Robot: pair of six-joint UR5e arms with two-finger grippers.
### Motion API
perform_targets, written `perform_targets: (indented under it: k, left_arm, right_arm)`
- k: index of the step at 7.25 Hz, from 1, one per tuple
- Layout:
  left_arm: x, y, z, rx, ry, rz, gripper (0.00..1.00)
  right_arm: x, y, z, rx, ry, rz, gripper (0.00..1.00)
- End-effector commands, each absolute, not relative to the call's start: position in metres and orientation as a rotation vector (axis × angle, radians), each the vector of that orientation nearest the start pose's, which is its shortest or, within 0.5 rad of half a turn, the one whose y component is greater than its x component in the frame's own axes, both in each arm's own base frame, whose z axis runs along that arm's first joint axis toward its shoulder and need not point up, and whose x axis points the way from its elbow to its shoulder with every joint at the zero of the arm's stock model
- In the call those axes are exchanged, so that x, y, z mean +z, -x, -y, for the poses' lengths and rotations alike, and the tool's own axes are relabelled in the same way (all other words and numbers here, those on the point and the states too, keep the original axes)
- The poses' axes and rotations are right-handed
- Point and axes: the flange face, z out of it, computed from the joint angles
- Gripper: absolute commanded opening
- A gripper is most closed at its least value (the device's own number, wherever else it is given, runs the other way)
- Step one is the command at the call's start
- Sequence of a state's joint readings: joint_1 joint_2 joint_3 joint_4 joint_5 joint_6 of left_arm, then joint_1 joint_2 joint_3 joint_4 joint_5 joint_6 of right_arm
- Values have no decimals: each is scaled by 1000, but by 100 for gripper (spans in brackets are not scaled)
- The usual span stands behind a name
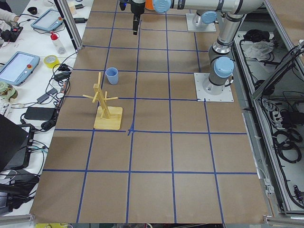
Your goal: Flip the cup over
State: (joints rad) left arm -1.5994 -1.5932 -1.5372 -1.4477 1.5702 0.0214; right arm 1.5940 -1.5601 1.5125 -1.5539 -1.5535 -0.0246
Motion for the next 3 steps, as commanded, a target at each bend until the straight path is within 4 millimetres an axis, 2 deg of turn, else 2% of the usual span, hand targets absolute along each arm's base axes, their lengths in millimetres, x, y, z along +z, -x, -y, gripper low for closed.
perform_targets:
  k: [1,3]
  left_arm:
    - [507,145,498,-200,-72,-3132,100]
    - [505,144,493,-182,-74,-3108,100]
  right_arm:
    - [510,-147,496,-48,77,-3123,100]
    - [510,-147,496,-48,77,-3123,100]
